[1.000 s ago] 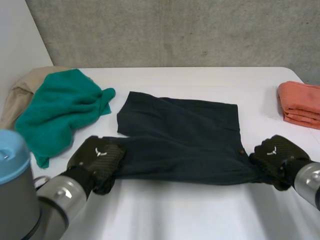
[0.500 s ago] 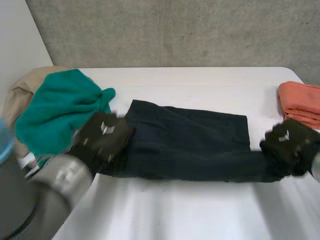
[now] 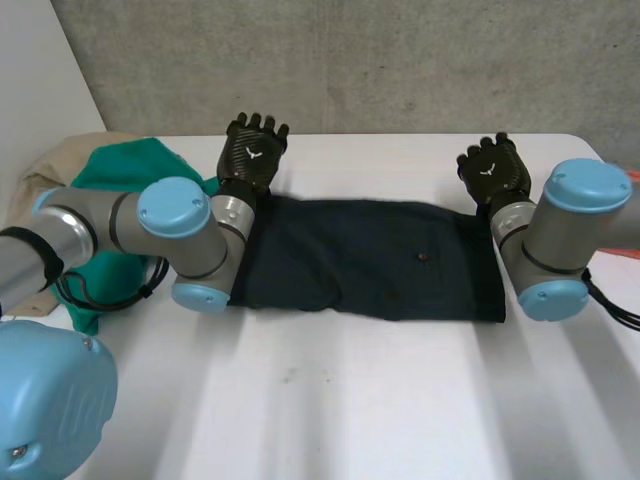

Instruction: Fold the laundry.

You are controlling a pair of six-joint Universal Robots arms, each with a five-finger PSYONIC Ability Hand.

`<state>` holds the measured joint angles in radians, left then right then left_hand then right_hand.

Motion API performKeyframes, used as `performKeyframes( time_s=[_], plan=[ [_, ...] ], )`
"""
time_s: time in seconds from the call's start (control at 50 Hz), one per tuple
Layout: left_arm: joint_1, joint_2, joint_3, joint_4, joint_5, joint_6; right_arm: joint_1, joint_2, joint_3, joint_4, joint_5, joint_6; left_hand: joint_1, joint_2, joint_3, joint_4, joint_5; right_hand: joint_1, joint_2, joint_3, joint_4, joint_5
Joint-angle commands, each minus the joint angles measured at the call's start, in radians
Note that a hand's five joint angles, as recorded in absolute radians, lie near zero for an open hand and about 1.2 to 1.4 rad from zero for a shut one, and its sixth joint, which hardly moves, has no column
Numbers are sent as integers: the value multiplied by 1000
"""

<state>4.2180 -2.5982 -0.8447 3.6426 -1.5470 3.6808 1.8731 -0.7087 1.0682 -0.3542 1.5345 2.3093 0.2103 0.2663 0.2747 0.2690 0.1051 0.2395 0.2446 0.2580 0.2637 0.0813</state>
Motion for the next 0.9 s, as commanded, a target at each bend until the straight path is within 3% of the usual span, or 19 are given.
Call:
performKeyframes(
  time_s=[0.02,0.08,0.18,0.28,0.38,0.46,0.5,0.52,0.56,0.62,0.72,0.76,0.86,0.9],
  plan=[
    [-24,99,-155,59,-1,-12,9,-90,89,6,59,94,-36,-92,-100,-94,-105,-65,-70,-83,-89,-81],
    [-18,211,-270,60,-2,-15,1,-188,166,73,43,154,-36,-92,-100,-94,-105,-65,-70,-83,-89,-81],
    [-16,340,-436,56,-4,-31,-43,-348,314,289,-91,332,-36,-92,-100,-94,-105,-35,-40,-53,-59,-51],
    [-18,435,-569,53,-1,-108,-95,-353,403,397,-188,404,-36,-92,-100,-94,-105,22,17,3,-3,5],
    [-26,469,-631,51,-1,-180,-101,-334,457,347,-198,407,-36,-92,-100,-94,-105,89,84,71,65,73],
    [-30,475,-639,48,-2,-196,-100,-272,466,273,-188,404,-36,-92,-100,-94,-105,355,350,337,331,339],
    [-33,475,-639,48,-2,-197,-100,-256,458,258,-182,404,-36,-92,-100,-94,-105,979,974,960,955,962],
    [-35,477,-639,47,-2,-197,-101,-258,458,256,-177,403,-36,-92,-100,-94,-105,1155,1150,1136,1131,1139],
    [-39,483,-639,45,-4,-197,-107,-267,467,247,-148,398,-36,-92,-100,-94,-105,1157,1152,1138,1133,1140],
    [-41,515,-643,41,-4,-199,-120,-300,489,233,-120,369,-36,-92,-100,-94,-105,1157,1152,1138,1133,1140],
    [-41,578,-677,37,-2,-205,-218,-487,564,228,-106,154,-36,-92,-100,-94,-105,1157,1152,1138,1133,1140],
    [-39,598,-686,37,-2,-211,-238,-500,575,225,-102,67,-36,-92,-100,-94,-105,1157,1152,1138,1133,1140],
    [-35,641,-721,36,-4,-246,-223,-503,561,215,-83,-148,-36,-92,-100,-94,-105,1157,1152,1138,1133,1140],
    [-35,650,-729,36,-4,-258,-143,-506,535,190,-85,-171,-36,-92,-100,-94,-105,1157,1152,1138,1133,1140]
  ],
)
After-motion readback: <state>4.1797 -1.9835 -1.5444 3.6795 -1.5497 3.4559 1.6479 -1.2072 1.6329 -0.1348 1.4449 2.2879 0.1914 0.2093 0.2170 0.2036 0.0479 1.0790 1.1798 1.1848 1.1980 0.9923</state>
